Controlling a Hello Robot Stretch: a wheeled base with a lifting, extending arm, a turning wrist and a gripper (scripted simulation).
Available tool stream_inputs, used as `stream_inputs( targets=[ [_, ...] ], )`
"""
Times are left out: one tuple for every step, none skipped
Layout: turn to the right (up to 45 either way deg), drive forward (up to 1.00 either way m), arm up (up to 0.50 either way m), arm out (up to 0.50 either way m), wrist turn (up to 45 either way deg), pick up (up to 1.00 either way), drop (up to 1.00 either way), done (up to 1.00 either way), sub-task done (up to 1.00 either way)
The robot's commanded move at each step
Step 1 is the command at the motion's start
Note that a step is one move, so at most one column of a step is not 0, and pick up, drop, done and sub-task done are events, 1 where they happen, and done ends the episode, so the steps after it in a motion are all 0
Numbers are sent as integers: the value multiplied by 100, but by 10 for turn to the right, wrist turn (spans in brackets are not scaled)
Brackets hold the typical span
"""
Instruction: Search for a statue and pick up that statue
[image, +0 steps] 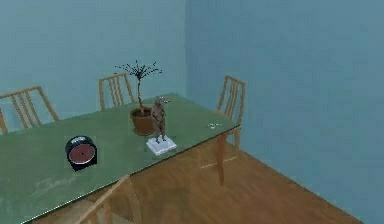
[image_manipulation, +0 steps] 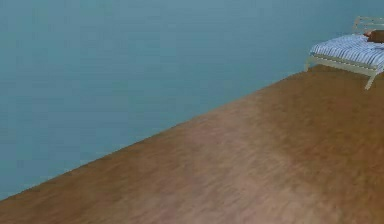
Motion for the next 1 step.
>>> stream_inputs(
  targets=[
    [0, 55, 0, 0, 0, 0, 0, 0, 0]
  ],
)
